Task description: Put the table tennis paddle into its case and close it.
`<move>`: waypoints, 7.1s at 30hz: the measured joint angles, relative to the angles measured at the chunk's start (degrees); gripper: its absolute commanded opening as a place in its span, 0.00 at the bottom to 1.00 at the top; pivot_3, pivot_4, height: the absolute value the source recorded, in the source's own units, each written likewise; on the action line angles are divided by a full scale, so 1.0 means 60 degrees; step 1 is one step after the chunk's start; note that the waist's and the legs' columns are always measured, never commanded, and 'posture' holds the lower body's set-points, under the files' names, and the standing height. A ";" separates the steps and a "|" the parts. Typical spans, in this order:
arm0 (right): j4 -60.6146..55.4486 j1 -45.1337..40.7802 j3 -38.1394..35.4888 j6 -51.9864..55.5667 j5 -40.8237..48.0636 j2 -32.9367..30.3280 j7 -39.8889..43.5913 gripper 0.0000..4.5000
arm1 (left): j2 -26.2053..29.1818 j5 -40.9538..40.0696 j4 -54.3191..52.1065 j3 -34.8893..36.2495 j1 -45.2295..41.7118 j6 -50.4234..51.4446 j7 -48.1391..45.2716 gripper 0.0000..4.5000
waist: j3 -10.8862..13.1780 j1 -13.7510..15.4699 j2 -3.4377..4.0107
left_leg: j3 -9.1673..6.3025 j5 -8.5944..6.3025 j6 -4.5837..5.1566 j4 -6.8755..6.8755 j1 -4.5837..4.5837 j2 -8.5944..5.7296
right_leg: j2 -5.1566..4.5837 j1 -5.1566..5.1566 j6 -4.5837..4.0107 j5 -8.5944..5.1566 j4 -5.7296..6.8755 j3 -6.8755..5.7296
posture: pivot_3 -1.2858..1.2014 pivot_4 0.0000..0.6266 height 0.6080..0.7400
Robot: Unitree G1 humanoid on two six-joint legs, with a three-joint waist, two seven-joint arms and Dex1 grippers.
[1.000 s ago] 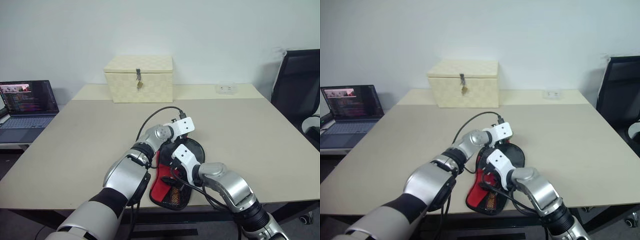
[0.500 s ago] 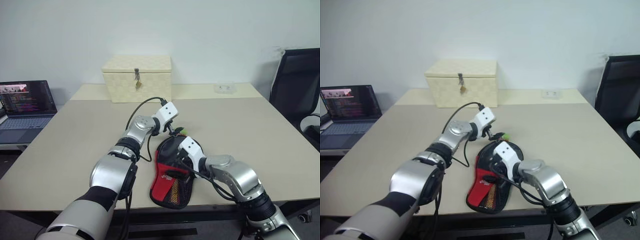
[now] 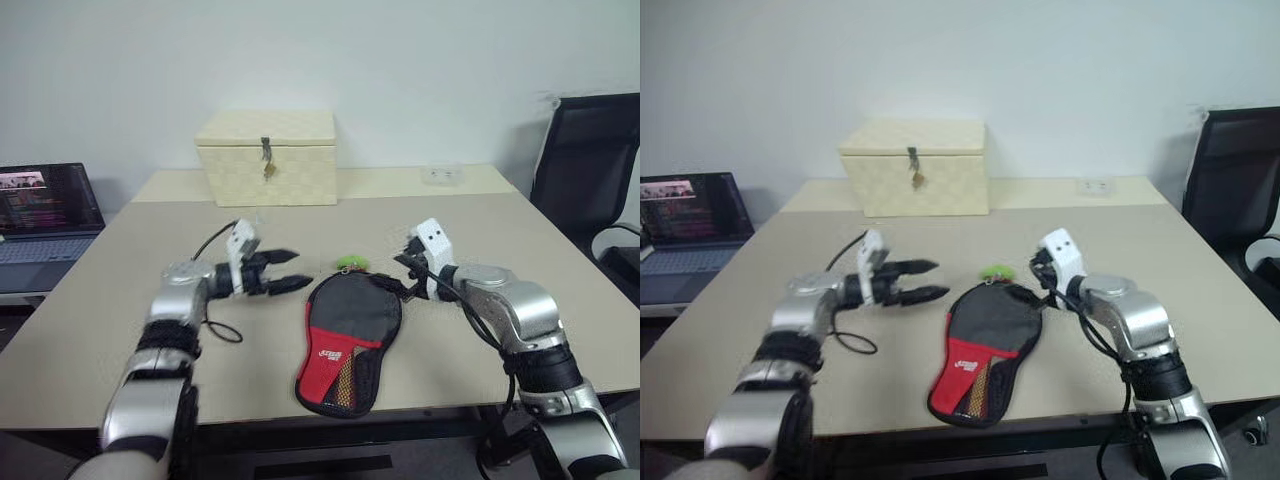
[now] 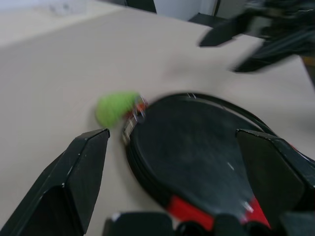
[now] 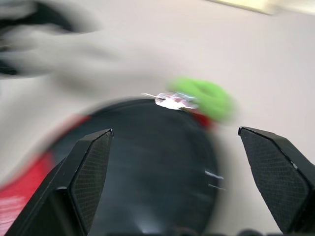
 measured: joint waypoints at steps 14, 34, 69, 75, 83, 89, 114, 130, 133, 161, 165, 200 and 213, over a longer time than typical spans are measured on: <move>0.5784 -0.1713 -0.0237 -0.2415 -0.0507 0.1176 0.0329 0.64 | 0.0739 -0.1700 -0.4861 0.0322 0.2614 0.2747 0.1571 1.00 | 0.0001 0.0014 0.0002 | 0.0029 -0.0001 0.0000 0.0012 0.0017 0.0015 | 0.0014 0.0005 -0.0003 0.0002 0.0007 0.0008 | 0.52 0.24 1.00; 0.9081 -0.3679 0.0400 -0.4476 -0.1832 0.2379 0.2061 0.01 | 0.0803 -0.2444 -0.6205 0.0254 0.3462 0.3389 0.2772 1.00 | 0.0002 -0.0214 0.0003 | 0.0072 -0.0001 0.0000 -0.0046 0.0081 0.0065 | 0.0052 0.0004 -0.0029 0.0017 0.0005 0.0068 | 0.52 0.24 1.00; 0.9639 -0.3949 0.0261 -0.5232 -0.2680 0.1955 0.1983 0.99 | 0.0801 -0.2405 -0.5656 -0.0520 0.2977 0.2938 0.2950 1.00 | 0.0003 -0.0093 0.0004 | 0.0073 -0.0001 -0.0003 -0.0068 0.0080 0.0054 | 0.0050 0.0004 -0.0032 0.0014 -0.0008 0.0067 | 0.52 0.24 1.00; 0.8788 -0.3842 -0.0104 -0.4367 -0.2093 0.2079 0.2496 0.99 | 0.0820 -0.2370 -0.5425 -0.0521 0.2867 0.2866 0.2798 1.00 | 0.0003 -0.0081 0.0004 | 0.0072 -0.0001 -0.0003 -0.0069 0.0079 0.0052 | 0.0050 0.0004 -0.0031 0.0014 -0.0009 0.0063 | 0.52 0.24 1.00; 0.6029 -0.2025 0.0253 -0.3514 -0.1993 0.1804 0.2816 0.99 | 0.0739 -0.1605 -0.4139 -0.1189 0.2134 0.1757 0.2444 1.00 | 0.0005 -0.0041 0.0006 | 0.0074 0.0000 -0.0003 -0.0065 0.0066 0.0045 | 0.0049 0.0002 -0.0030 0.0014 -0.0012 0.0054 | 0.52 0.24 1.00; 0.2448 -0.0936 0.0226 -0.1765 -0.1260 0.0991 0.3338 0.99 | 0.0005 -0.0384 -0.2303 -0.2489 0.1056 -0.0055 0.1704 1.00 | 0.0005 0.0079 0.0007 | 0.0075 -0.0001 -0.0003 -0.0064 0.0058 0.0046 | 0.0052 0.0001 -0.0031 0.0014 -0.0023 0.0043 | 0.52 0.24 1.00; 0.4542 -0.3439 -0.1138 -0.0870 -0.0020 0.2732 -0.0239 0.99 | -0.1539 0.1200 0.1731 -0.3184 -0.0185 -0.3363 0.1051 1.00 | 0.0003 0.0169 0.0007 | 0.0077 0.0000 0.0000 -0.0060 0.0039 0.0044 | 0.0055 -0.0021 -0.0032 0.0014 -0.0010 0.0042 | 0.52 0.24 1.00; 1.0706 -0.5182 -0.1509 -0.5548 -0.1006 0.4786 -0.3002 0.99 | -0.1387 0.1211 0.0475 -0.2947 0.0557 -0.2888 0.1304 1.00 | 0.0003 0.0145 0.0008 | 0.0074 0.0000 0.0000 -0.0067 0.0036 0.0052 | 0.0053 -0.0026 -0.0034 0.0015 -0.0010 0.0044 | 0.52 0.24 1.00; 1.1025 -0.5224 -0.1552 -0.5803 -0.1224 0.5036 -0.3448 0.91 | -0.1275 0.1211 0.0137 -0.2938 0.0730 -0.2759 0.1342 1.00 | 0.0003 0.0131 0.0008 | 0.0073 0.0000 -0.0001 -0.0068 0.0038 0.0053 | 0.0053 -0.0026 -0.0034 0.0015 -0.0009 0.0046 | 0.52 0.24 1.00; 1.1251 -0.5265 -0.1688 -0.6164 -0.2092 0.4023 -0.4135 0.01 | -0.1600 0.1247 0.1211 -0.3029 0.0423 -0.3478 0.1369 1.00 | -0.0003 0.0213 0.0005 | 0.0075 0.0001 -0.0001 -0.0064 0.0073 0.0038 | 0.0049 0.0014 -0.0033 0.0013 -0.0008 0.0042 | 0.52 0.24 1.00; 1.1251 -0.5265 -0.1684 -0.6278 -0.2130 0.3547 -0.4141 0.01 | -0.1711 0.1270 0.1623 -0.3028 0.0239 -0.3712 0.1297 1.00 | -0.0012 0.0217 0.0012 | 0.0077 0.0001 0.0000 -0.0065 0.0082 0.0036 | 0.0048 0.0021 -0.0033 0.0013 -0.0006 0.0046 | 0.52 0.24 1.00; -0.5429 0.2808 -0.1627 0.3359 0.0381 -0.1050 -0.0486 0.01 | -0.2719 0.1745 0.4092 -0.3031 -0.1153 -0.4680 0.1122 1.00 | -0.0064 0.0497 0.0089 | 0.0022 0.0002 0.0006 -0.0044 0.0030 -0.0064 | 0.0036 0.0039 0.0057 -0.0012 -0.0068 0.0022 | 0.52 0.24 1.00; -0.6856 0.3321 -0.1087 0.5311 0.2506 -0.2356 0.0482 0.24 | -0.2853 0.1844 0.4302 -0.2991 -0.1267 -0.4859 0.1102 1.00 | -0.0065 0.0520 0.0084 | -0.0017 -0.0002 0.0012 -0.0040 0.0022 -0.0089 | 0.0010 0.0095 0.0088 0.0002 -0.0158 -0.0012 | 0.52 0.24 1.00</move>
